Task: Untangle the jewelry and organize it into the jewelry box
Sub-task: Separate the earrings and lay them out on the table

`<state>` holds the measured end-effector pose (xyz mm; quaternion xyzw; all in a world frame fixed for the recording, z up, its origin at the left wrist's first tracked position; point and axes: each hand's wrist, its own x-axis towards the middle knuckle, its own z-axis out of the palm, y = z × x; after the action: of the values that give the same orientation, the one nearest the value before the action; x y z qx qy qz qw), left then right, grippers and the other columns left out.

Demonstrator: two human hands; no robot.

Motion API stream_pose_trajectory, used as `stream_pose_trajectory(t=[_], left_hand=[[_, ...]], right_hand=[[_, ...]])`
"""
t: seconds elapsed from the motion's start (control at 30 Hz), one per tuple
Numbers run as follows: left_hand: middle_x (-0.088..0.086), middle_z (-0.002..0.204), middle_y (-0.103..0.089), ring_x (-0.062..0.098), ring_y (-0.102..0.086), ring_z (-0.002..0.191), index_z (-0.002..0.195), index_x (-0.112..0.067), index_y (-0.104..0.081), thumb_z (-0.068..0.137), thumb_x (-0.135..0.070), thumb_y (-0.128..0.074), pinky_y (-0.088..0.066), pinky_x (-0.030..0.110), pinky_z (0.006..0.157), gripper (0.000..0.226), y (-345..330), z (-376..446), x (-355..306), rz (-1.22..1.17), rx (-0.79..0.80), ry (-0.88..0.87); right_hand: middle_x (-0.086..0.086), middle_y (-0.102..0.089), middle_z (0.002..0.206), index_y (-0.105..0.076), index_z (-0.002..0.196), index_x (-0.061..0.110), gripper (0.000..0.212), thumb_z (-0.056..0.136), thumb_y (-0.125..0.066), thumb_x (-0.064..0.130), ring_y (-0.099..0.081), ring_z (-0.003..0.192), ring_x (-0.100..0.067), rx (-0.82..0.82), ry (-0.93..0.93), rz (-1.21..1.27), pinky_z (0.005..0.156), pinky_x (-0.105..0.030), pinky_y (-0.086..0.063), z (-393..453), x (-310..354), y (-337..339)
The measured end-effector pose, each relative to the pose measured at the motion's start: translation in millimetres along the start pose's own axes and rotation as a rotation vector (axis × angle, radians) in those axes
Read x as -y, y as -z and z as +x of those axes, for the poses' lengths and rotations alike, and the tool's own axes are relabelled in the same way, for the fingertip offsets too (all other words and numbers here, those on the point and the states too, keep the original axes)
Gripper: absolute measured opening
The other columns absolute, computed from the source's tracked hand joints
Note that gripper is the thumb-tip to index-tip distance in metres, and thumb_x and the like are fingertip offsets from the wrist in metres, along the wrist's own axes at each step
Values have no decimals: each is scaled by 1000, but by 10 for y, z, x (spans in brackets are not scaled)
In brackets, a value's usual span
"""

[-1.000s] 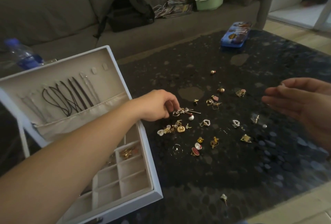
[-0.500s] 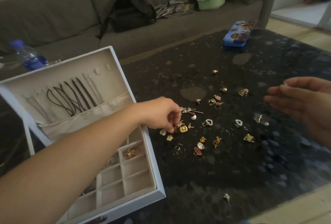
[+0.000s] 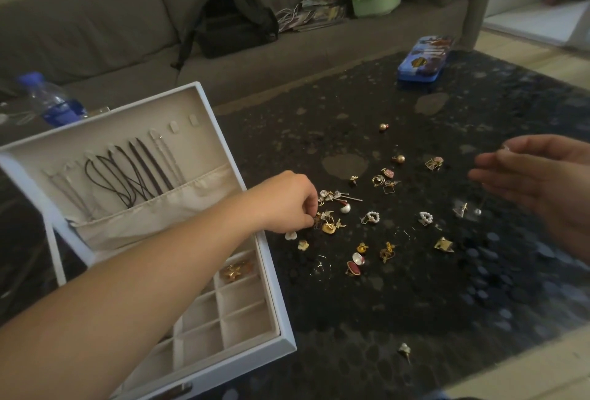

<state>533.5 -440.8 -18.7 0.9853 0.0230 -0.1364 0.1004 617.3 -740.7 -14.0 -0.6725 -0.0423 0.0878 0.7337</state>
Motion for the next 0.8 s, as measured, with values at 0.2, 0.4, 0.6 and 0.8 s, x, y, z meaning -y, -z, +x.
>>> stream_pose_trajectory(t=[0.2, 0.4, 0.6, 0.8], left_hand=[[-12, 81, -69, 4, -65, 79, 85, -26, -74, 87, -30, -75, -55, 23, 74, 4, -21, 6, -24, -69, -27, 28], [-14, 80, -66, 4, -64, 78, 78, -33, -67, 89, -26, -72, -50, 19, 69, 15, 33, -23, -22, -29, -26, 20], [-10, 88, -63, 9, -61, 84, 89, -25, -65, 95, -15, -62, -53, 30, 75, 12, 148, -110, 54, -54, -63, -16], [-11, 89, -70, 3, -66, 87, 90, -24, -68, 93, -17, -66, -55, 30, 85, 8, 267, -257, 72, -213, -151, -24]], right_hand=[[0, -75, 73, -58, 84, 18, 13, 91, -60, 8, -75, 71, -17, 14, 14, 32, 67, -23, -60, 9, -8, 0], [0, -75, 72, -57, 85, 18, 16, 94, -57, 5, -74, 70, -16, 14, 12, 10, 65, -22, -59, 16, -13, -1], [1, -75, 72, -56, 85, 18, 17, 96, -54, 4, -74, 69, -15, 19, -3, 17, 61, -20, -58, 1, -12, 0], [-1, -75, 75, -57, 85, 19, 25, 68, -75, 24, -75, 74, -18, 42, 30, 51, 62, -22, -58, 29, -18, 10]])
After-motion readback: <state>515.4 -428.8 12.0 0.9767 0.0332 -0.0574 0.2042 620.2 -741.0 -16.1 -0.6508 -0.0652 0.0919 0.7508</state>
